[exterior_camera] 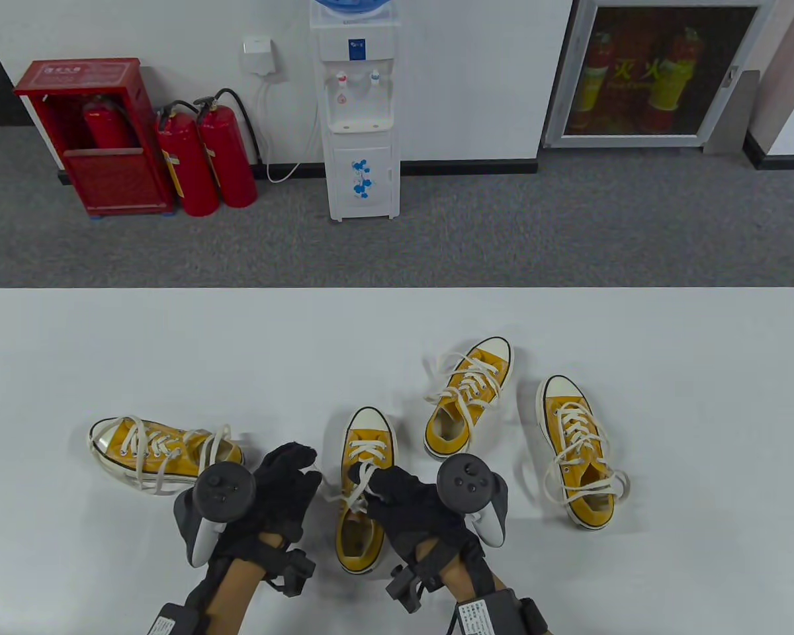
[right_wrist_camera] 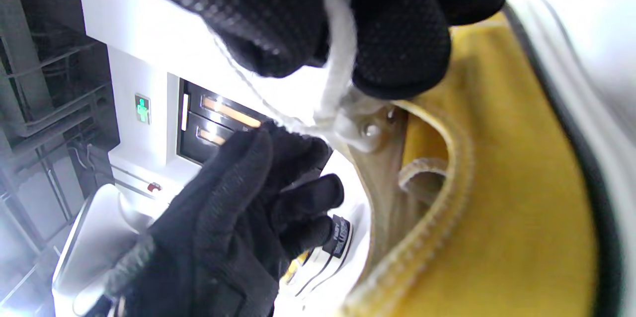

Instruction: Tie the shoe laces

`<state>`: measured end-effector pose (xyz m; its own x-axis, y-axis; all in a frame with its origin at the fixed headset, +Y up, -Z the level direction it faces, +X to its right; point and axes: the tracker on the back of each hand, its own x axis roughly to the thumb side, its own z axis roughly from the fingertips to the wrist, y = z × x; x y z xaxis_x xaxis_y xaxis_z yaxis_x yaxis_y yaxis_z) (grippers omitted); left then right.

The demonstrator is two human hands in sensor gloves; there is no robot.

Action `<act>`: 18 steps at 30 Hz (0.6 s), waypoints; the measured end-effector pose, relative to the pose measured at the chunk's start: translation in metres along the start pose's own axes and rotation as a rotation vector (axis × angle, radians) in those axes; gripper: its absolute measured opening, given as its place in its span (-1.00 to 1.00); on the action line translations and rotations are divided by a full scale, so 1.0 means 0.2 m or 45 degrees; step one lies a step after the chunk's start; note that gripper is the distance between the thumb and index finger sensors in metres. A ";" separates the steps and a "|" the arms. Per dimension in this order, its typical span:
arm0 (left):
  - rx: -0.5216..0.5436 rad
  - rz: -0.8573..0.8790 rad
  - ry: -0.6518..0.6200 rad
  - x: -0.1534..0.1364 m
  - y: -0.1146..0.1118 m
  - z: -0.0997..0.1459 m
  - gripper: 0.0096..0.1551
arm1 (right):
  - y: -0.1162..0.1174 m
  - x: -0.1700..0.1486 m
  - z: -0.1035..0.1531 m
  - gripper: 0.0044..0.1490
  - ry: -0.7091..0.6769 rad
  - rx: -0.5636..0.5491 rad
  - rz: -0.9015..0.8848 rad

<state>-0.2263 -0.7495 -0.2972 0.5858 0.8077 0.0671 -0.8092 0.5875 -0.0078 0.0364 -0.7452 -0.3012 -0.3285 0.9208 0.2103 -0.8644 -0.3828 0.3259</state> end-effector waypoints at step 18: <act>-0.186 0.220 -0.149 0.11 -0.09 0.03 -0.39 | 0.07 0.07 0.03 -0.35 -0.190 0.006 0.373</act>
<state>-0.1994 -0.7427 -0.2894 0.4233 0.8904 0.1673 -0.8767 0.4491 -0.1724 0.0212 -0.7374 -0.2889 -0.5034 0.7504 0.4284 -0.7393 -0.6307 0.2360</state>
